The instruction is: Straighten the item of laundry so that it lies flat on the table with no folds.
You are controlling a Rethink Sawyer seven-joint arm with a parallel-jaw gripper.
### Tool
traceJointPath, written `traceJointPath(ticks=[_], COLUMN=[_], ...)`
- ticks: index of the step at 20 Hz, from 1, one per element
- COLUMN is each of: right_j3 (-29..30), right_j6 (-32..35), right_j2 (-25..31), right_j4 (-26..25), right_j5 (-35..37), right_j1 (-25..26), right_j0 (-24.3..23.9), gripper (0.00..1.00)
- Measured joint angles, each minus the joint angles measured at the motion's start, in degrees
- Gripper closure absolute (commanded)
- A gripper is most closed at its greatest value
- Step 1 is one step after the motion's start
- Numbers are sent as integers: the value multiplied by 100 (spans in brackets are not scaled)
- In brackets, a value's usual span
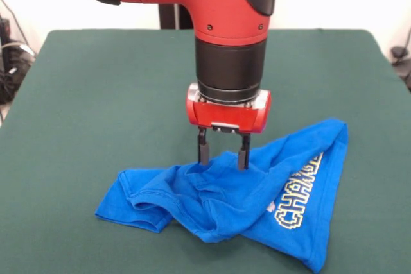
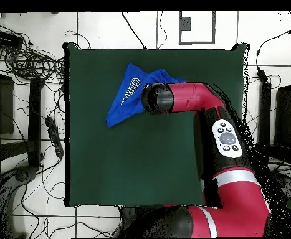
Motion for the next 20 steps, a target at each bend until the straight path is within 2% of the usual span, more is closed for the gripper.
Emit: traceJointPath(ticks=[11,12,20], right_j3=[-2,-1,-2], right_j6=[0,0,0], right_j2=[0,0,-1], right_j4=[-13,-17,-18], right_j5=[-248,-270,-303], right_j1=[328,398,458], right_j0=[-17,-19,-20], gripper=[0,100,100])
